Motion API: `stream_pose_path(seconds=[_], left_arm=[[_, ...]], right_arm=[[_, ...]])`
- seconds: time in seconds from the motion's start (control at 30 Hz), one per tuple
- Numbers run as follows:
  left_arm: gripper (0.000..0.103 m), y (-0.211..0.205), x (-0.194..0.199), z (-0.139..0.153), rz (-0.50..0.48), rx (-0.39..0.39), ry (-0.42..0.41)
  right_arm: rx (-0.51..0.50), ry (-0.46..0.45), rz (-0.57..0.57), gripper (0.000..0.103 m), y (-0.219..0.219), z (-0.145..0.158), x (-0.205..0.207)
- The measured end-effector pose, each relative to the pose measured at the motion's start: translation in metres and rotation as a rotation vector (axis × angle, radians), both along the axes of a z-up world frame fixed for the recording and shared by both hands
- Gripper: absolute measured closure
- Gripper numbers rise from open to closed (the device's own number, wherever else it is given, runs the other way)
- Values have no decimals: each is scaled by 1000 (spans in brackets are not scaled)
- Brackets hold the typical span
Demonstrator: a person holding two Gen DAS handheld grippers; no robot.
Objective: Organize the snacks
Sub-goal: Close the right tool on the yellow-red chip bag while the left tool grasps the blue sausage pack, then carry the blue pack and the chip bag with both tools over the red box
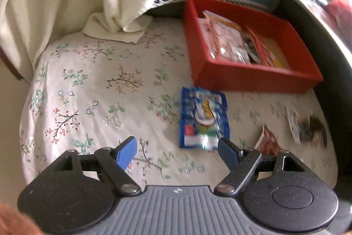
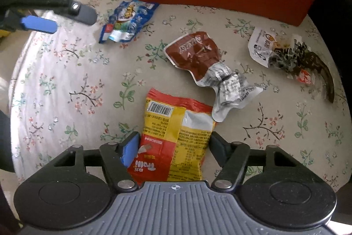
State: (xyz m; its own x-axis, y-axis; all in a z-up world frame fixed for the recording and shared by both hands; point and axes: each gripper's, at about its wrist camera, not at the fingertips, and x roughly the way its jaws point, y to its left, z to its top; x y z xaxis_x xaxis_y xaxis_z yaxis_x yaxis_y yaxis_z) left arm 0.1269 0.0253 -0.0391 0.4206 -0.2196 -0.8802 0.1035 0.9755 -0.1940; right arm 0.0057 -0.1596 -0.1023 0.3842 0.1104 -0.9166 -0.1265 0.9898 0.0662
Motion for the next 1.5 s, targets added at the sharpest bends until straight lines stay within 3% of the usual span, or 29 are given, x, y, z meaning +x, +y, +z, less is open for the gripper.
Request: stream_pose_path(seconds=[0.23,0.53,0.57,0.7,0.8,0.87,1.0,1.17,1.5], left_arm=[[29,-25,21,-11,-31,34,0],[26,-48,46,-40,-6,71,71],[21,-50,46,-42,-7,78,65],[22,-61,42,-46,-23,140,26],[31,-66,33,-45,-53,171,-4],[45,-66,28,-43,-73,167,-7],[51,-65,17,-40,-101,173,-16],[67,-58,6,-33,-115,145,-3],[69,-42,11,-28,-90,79,30]], right_arm=[[44,-31,3,31,-2,9,10],[83,-32,29,31,-3,12,2],[82,-32,31,31,-3,11,0],[44,-15,38,32,-2,4,-2],[19,-10,38,32,-4,-1,-3],[12,-15,44,32,-4,-1,-6],[17,-14,48,30,-6,-2,-5],[13,-12,54,27,0,-3,-3],[35,-23,31,36,-2,1,-12]])
